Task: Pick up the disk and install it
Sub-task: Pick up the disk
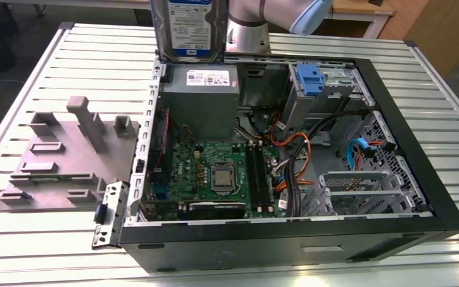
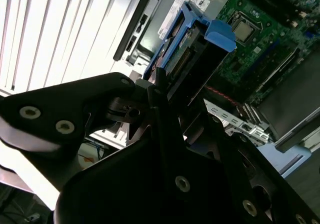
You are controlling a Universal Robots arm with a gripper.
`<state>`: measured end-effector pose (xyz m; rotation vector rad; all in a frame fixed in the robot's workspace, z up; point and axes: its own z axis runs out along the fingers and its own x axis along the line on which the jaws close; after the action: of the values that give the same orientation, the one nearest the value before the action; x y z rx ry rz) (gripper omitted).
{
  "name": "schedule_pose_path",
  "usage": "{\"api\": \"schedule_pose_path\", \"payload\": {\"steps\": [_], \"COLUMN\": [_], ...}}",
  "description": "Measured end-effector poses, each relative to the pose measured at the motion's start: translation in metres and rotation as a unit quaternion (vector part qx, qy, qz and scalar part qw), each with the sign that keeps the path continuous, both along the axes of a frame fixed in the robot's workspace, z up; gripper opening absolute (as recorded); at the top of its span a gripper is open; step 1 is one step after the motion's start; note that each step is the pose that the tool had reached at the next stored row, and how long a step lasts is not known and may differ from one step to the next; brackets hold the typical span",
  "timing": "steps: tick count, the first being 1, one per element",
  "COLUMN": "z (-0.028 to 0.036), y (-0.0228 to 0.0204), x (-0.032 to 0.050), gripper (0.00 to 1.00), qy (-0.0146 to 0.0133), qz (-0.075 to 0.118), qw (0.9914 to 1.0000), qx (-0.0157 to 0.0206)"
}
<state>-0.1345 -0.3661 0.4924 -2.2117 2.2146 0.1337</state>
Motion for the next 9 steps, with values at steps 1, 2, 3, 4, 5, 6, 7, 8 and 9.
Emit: {"api": "schedule_pose_path", "payload": {"steps": [1, 2, 3, 4, 5, 6, 7, 8, 9], "z": [0.0, 0.0, 0.0, -0.0001, -0.0001, -0.0001, -0.0001, -0.0002, -0.0002], "y": [0.0, 0.0, 0.0, 0.0, 0.0, 0.0, 0.0, 0.0, 0.0], "x": [0.0043, 0.0086, 0.0131, 0.0176, 0.0221, 0.0265, 0.0307, 0.035, 0.0392], "gripper": [0.35, 0.35, 0.35, 0.35, 0.35, 0.35, 0.35, 0.35, 0.35], "qy": [0.0, 0.0, 0.0, 0.0, 0.0, 0.0, 0.0, 0.0, 0.0], "qz": [0.0, 0.0, 0.0, 0.0, 0.0, 0.0, 0.0, 0.0, 0.0], "qw": [1.0, 1.0, 1.0, 1.0, 1.0, 1.0, 1.0, 1.0, 1.0], "qx": [0.0, 0.0, 0.0, 0.0, 0.0, 0.0001, 0.0, 0.0001, 0.0001]}}
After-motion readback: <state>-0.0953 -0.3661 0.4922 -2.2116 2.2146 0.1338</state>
